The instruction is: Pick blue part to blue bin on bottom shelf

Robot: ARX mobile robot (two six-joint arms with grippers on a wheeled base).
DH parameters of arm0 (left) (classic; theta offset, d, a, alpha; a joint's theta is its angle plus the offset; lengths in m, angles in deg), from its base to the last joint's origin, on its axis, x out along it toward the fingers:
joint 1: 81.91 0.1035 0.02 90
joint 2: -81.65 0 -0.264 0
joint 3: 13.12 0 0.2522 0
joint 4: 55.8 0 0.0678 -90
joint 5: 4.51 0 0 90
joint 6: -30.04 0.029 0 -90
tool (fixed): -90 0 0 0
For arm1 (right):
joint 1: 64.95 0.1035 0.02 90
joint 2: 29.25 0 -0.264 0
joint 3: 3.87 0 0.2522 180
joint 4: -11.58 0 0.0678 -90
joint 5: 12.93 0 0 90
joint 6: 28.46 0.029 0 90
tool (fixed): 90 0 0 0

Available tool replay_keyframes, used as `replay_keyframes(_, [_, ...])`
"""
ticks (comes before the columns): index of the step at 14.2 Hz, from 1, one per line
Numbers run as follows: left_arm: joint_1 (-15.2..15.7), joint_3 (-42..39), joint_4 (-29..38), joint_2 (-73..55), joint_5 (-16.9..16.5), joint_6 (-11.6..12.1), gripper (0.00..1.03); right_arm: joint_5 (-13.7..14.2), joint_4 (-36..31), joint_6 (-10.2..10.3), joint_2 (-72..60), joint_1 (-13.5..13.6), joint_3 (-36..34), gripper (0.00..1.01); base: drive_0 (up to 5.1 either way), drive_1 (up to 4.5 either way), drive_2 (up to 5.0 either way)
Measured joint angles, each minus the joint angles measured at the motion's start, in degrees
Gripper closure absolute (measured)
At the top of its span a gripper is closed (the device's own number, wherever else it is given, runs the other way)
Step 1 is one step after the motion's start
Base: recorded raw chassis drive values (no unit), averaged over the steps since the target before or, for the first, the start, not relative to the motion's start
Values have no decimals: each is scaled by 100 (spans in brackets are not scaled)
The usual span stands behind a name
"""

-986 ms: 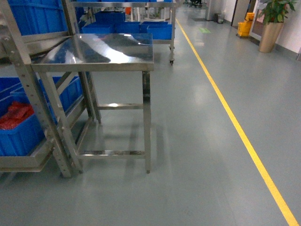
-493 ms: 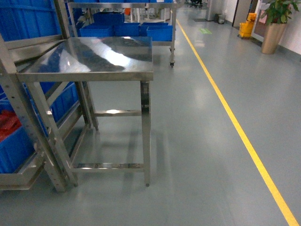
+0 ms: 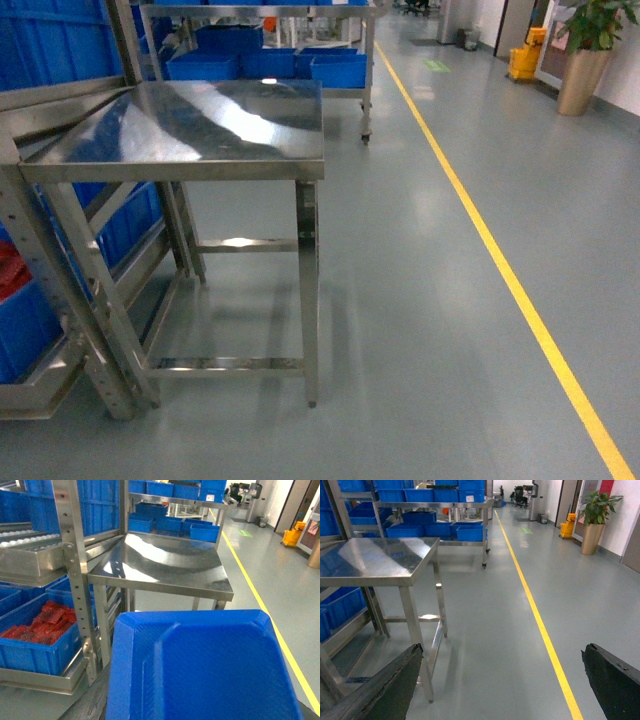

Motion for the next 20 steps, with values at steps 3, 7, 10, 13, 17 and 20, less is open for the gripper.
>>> replay_keyframes(3, [0, 0, -13, -2, -2, 0, 59, -2, -2, 0, 0, 0, 0, 3, -15, 388, -418])
replay_keyframes(7, [0, 0, 2, -2, -22, 0, 59, 9, 7, 2, 0, 0, 0, 3, -15, 388, -418])
replay_keyframes(10, [-2, 0, -13, -2, -20, 0, 59, 2, 7, 0, 0, 0, 0, 3, -318, 363, -31])
replay_keyframes(13, [-2, 0, -13, -2, -7, 0, 59, 2, -2, 0, 0, 0, 0, 3, -483, 309, 188])
replay_keyframes(17, [-2, 0, -26, -2, -2, 0, 59, 2, 2, 0, 0, 0, 0, 3, -492, 246, 246])
replay_keyframes(20, [-2, 0, -20, -7, -7, 0, 59, 0, 9, 0, 0, 0, 0, 3, -494, 247, 247])
